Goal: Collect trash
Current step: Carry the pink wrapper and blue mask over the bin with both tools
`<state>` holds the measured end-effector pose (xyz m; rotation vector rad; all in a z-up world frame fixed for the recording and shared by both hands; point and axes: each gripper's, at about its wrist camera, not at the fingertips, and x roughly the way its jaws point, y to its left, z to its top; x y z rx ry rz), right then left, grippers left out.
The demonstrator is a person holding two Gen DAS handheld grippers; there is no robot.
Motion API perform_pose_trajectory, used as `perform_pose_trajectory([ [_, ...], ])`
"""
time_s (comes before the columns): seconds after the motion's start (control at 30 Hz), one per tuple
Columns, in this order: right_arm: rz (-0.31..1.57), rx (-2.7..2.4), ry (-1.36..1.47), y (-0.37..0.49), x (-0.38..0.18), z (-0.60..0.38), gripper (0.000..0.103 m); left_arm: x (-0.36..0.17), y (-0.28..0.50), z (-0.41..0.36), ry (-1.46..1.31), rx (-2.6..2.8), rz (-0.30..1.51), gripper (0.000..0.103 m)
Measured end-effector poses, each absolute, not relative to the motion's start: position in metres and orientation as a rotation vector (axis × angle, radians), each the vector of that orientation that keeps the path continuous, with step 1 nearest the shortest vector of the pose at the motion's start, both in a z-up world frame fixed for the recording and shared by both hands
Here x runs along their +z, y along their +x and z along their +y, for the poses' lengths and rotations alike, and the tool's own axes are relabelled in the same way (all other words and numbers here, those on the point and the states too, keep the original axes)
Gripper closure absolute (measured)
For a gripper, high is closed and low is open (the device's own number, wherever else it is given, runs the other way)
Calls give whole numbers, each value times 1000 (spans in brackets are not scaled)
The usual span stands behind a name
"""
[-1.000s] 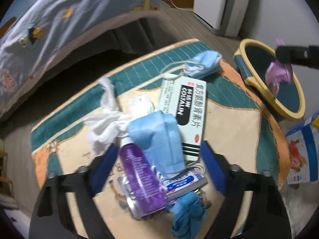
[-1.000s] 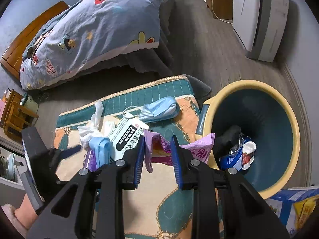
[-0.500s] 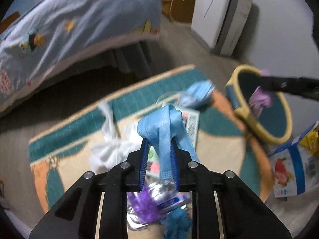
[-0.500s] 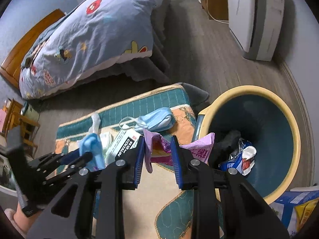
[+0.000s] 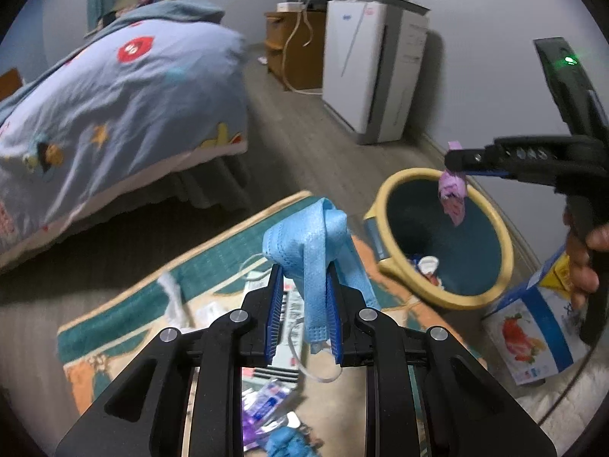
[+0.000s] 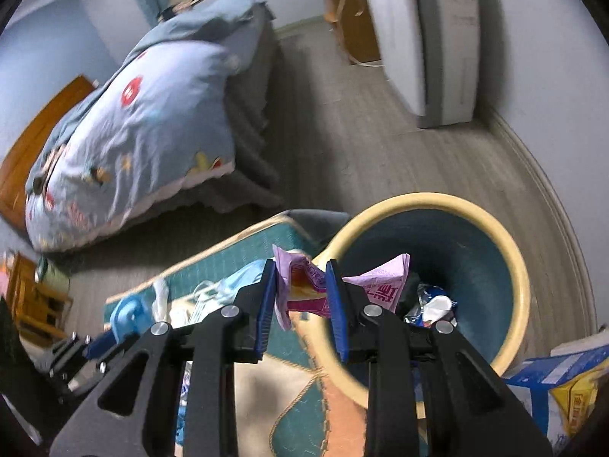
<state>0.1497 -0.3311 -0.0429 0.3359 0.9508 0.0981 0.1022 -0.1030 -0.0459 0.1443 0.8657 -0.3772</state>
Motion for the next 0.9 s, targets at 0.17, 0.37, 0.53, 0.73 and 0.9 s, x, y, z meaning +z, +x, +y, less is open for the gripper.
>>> perform_pose_trajectory([
  [0.17,952,28,424,151,-48,-363,77,-44,97,-128,177,-420,863,81],
  [0.37,957,-67,476,152,-58,-390,77,-48,107,-165,144,-481,905,80],
  [0.53,967,-136,554,150,-67,-412,77,-55,119,-204,139,-526,940,80],
  [0.73,965,-179,595,148,-69,-426,77,-70,139,-249,190,-539,972,80],
  [0.9,956,-193,623,146,-70,-432,77,-72,144,-273,222,-563,943,76],
])
